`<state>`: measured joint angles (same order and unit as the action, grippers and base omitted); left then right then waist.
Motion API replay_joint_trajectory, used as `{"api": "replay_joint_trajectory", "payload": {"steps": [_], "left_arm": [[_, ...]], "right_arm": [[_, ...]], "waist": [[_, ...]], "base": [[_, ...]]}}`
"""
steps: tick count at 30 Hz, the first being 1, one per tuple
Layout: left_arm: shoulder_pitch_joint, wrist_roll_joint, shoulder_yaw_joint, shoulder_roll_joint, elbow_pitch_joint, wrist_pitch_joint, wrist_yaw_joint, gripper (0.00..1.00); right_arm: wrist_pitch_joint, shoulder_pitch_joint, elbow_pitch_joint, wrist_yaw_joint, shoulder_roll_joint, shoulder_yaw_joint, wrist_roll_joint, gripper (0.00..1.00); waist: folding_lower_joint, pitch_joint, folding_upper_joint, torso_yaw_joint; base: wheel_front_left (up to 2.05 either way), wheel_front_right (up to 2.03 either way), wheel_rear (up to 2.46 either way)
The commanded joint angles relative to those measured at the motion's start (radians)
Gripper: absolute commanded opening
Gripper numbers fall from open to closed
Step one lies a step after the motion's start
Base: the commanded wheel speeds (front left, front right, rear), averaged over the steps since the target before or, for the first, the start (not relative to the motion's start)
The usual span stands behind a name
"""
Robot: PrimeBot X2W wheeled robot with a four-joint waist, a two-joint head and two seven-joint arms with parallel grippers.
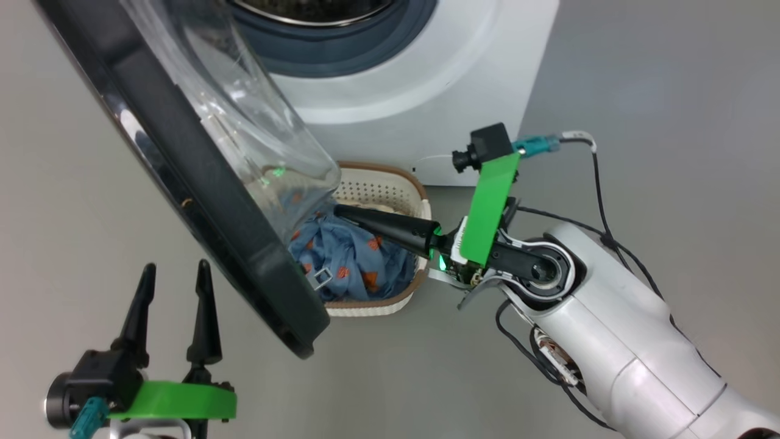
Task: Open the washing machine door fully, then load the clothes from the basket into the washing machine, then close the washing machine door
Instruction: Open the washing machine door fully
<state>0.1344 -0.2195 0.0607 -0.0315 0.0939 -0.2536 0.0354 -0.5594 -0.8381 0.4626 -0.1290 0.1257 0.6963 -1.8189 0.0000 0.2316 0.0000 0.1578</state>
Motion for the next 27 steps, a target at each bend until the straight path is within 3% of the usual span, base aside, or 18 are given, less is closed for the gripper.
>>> {"api": "replay_joint_trajectory", "payload": {"steps": [1,22,25,26,27], "left_arm": [[-0.005,0.012,-0.041,-0.019,-0.019,-0.008,-0.003,1.00],[-0.121,0.030,-0.123,-0.019,-0.021,-0.008,0.000,1.00],[-0.135,0.030,-0.137,-0.019,-0.025,-0.008,0.001,1.00],[-0.138,0.029,-0.139,-0.019,-0.027,-0.008,0.001,1.00],[-0.141,0.028,-0.142,-0.019,-0.027,-0.008,0.001,1.00]], "right_arm": [[0.015,0.026,-0.031,-0.002,-0.018,-0.006,-0.013,0.00],[0.156,0.301,-0.157,-0.002,0.063,-0.048,-0.131,0.02],[0.193,0.329,-0.174,-0.002,0.074,-0.062,-0.132,0.32],[0.210,0.336,-0.179,-0.002,0.078,-0.069,-0.129,0.47],[0.228,0.343,-0.185,-0.002,0.081,-0.079,-0.129,0.95]], "waist": [[0.0000,-0.025,0.0000,-0.025],[0.0000,-0.165,0.0000,-0.126],[0.0000,-0.171,0.0000,-0.139],[0.0000,-0.172,0.0000,-0.142],[0.0000,-0.172,0.0000,-0.146]], "base": [[0.00,0.00,0.00],[0.00,0.00,0.00],[0.00,0.00,0.00],[0.00,0.00,0.00],[0.00,0.00,0.00]]}}
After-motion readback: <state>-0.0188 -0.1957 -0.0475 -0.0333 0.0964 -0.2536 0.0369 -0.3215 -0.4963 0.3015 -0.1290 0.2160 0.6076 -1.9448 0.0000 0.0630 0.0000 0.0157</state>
